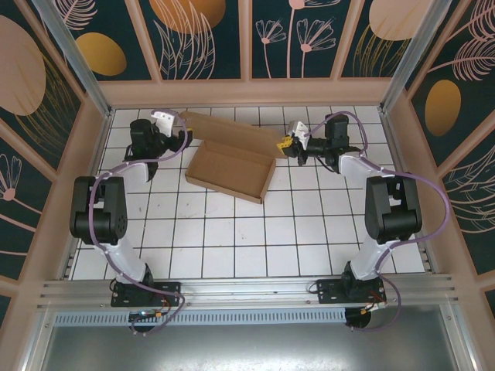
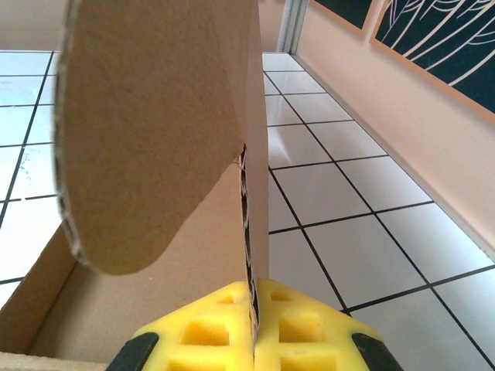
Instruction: Fold the paper box
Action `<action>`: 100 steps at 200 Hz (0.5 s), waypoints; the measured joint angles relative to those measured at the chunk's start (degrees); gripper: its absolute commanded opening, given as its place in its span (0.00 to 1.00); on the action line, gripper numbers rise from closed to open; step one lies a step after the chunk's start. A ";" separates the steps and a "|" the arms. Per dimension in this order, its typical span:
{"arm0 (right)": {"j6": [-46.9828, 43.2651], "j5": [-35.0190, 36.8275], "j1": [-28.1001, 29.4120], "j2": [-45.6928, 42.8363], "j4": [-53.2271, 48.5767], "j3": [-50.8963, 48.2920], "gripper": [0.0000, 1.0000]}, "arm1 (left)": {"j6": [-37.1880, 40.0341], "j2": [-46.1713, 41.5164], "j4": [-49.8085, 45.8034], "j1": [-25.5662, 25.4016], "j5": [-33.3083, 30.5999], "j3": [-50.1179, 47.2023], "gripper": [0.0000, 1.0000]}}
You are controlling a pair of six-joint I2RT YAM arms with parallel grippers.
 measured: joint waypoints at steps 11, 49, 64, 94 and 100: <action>0.00 -0.42 -0.11 0.44 -0.87 0.85 0.00 | 2.14 1.57 -1.49 0.33 1.66 1.42 0.63; -0.52 -1.29 -0.68 2.89 -3.98 4.98 0.00 | 8.46 7.06 -8.26 0.42 7.50 10.80 0.51; -0.68 -1.75 -0.85 3.26 -4.57 5.31 0.00 | 10.25 7.58 -9.27 0.39 9.75 12.52 0.38; 0.96 -1.97 -0.92 3.96 -4.04 5.60 0.00 | 12.72 7.58 -10.34 0.57 13.35 13.05 0.03; 2.12 -1.60 -0.94 4.00 -3.19 5.55 0.00 | 12.96 7.58 -10.60 0.55 14.27 13.03 0.00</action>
